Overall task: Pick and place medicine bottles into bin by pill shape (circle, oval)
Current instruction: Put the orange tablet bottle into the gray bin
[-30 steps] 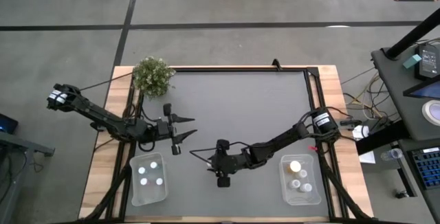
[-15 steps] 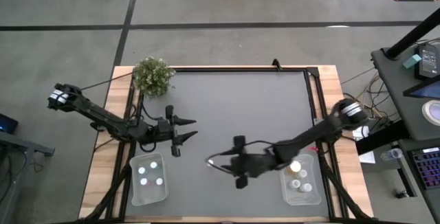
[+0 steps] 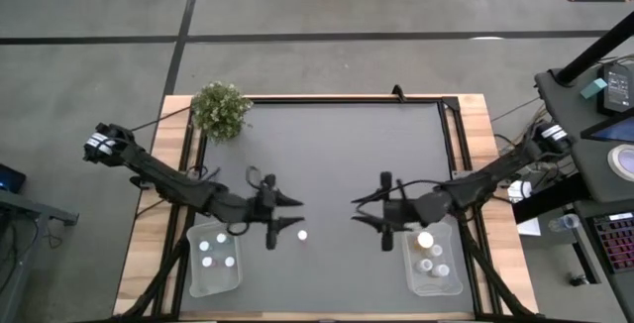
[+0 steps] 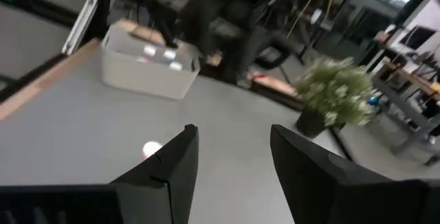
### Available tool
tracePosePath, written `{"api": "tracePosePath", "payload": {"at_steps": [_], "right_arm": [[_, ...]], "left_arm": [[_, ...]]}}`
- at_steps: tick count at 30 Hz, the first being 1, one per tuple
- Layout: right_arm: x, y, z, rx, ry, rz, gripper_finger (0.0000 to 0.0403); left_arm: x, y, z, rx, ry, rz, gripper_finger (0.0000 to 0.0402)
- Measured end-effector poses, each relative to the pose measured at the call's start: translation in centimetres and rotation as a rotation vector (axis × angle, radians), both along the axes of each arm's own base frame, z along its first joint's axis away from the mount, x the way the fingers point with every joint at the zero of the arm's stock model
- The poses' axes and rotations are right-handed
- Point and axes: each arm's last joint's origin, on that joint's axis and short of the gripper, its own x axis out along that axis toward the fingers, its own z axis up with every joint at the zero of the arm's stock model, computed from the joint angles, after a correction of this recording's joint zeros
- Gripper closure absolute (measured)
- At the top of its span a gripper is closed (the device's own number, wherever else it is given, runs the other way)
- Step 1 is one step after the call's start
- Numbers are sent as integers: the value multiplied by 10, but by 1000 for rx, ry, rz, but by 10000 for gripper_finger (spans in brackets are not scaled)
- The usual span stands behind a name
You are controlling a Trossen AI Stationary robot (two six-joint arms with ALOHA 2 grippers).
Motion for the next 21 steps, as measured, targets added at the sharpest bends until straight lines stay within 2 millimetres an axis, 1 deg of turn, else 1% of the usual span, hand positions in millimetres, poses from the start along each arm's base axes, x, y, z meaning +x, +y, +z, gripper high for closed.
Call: {"api": "tracePosePath", "payload": {"at_steps": [4,9,12,16,18,21], "right_arm": [[-19,-10,9,0,-58,5,234],[-40,-20,7,10,-79,5,234],[-49,-25,6,30,-99,3,237],[-56,-29,5,55,-109,0,239],[-58,-30,5,59,-117,0,239],[-59,-30,5,64,-119,0,241]], "left_arm": [[20,-14,4,-70,298,-36,235],[42,-33,10,-77,617,-122,235],[57,-43,9,-77,747,-147,235],[71,-49,3,-32,874,-120,233],[76,-50,0,-17,914,-112,225],[80,-51,-8,-10,942,-105,202]]}}
